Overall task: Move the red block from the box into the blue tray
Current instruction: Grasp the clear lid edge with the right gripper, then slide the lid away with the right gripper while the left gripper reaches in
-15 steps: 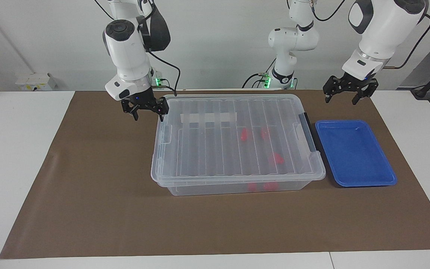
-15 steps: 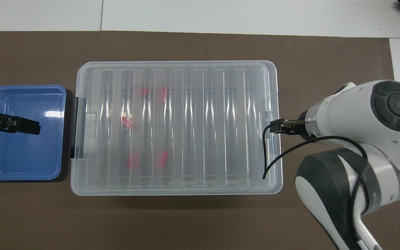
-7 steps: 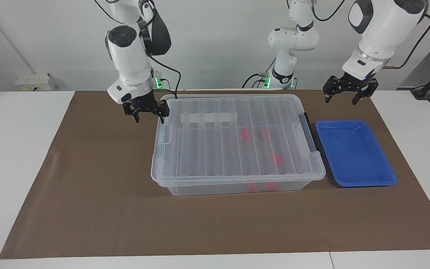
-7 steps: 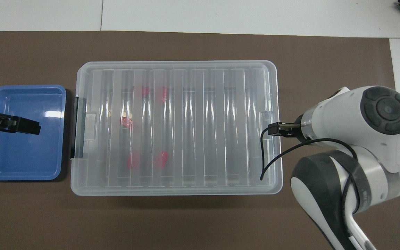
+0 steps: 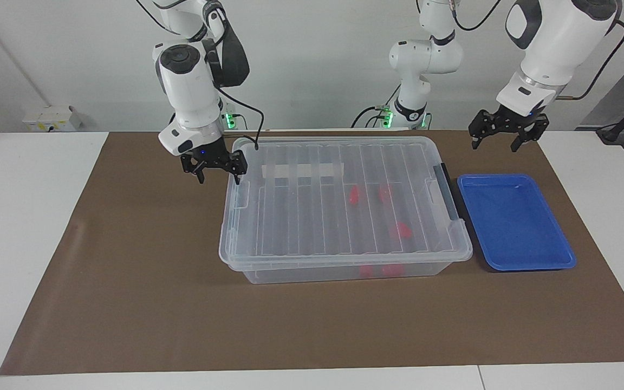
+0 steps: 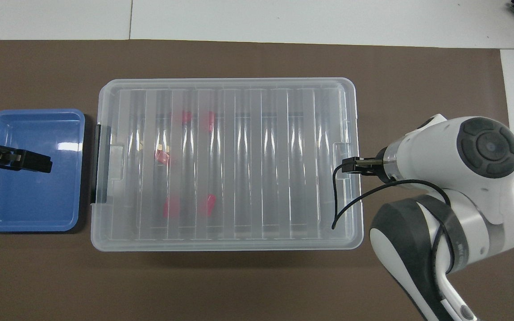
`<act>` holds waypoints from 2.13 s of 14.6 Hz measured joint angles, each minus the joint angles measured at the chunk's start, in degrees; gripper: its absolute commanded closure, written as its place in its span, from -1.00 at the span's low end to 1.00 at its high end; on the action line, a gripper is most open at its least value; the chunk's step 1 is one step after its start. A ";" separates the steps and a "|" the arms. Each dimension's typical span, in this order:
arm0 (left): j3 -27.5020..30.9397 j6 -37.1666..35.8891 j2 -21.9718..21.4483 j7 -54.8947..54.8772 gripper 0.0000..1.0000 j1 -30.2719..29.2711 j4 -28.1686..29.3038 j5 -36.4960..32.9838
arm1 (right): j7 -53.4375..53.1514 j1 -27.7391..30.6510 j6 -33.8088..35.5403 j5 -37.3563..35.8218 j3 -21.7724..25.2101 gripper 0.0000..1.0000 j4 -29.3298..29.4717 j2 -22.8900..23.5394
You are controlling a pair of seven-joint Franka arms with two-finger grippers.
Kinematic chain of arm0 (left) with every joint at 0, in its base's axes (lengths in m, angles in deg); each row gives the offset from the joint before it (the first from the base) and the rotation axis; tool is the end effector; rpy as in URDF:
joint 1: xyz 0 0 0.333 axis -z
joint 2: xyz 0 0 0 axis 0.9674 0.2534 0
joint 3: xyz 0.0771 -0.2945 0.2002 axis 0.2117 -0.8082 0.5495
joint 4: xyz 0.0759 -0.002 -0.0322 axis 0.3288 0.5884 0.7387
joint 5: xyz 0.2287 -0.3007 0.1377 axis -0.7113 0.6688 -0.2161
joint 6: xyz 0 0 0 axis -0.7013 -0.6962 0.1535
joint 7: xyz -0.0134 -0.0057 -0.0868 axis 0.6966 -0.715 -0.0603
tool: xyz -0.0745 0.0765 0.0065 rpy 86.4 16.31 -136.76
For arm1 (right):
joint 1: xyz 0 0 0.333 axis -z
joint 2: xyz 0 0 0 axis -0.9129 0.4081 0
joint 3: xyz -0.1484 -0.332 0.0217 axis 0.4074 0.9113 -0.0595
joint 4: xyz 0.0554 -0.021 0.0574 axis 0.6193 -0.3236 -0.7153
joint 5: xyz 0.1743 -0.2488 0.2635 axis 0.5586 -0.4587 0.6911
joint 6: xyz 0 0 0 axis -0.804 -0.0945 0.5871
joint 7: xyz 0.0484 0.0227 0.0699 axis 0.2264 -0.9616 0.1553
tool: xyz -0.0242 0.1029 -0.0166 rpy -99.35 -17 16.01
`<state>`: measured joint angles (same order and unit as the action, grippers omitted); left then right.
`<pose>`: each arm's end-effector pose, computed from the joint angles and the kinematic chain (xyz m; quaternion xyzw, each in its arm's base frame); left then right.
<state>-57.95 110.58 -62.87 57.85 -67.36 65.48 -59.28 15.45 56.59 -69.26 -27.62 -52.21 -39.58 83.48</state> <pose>0.5278 -0.0308 0.6424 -0.9955 0.0945 0.0068 0.0052 0.5310 0.1507 0.5216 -0.9985 0.0440 -0.0321 0.0061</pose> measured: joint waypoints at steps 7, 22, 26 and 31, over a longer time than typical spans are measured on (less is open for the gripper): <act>0.00 0.00 0.00 0.00 -1.00 0.00 0.00 0.00 | 0.00 0.00 -1.89 0.00 0.01 -1.00 -0.35 1.38; -0.08 0.00 0.00 0.00 -1.00 0.00 0.00 0.00 | 2.73 4.21 -2.09 0.00 0.33 -0.85 -0.51 1.47; -0.42 -0.01 0.00 0.11 -1.00 0.04 0.00 0.00 | 7.17 8.71 -2.00 0.01 0.41 -0.87 -0.56 1.46; -1.63 3.60 -0.03 16.58 -1.00 4.55 0.88 0.07 | 10.78 13.75 -1.52 0.00 0.50 -0.93 -0.56 1.46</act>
<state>-59.58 114.18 -62.90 74.43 -62.81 66.36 -59.21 26.23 70.35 -70.77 -27.62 -51.71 -40.14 84.94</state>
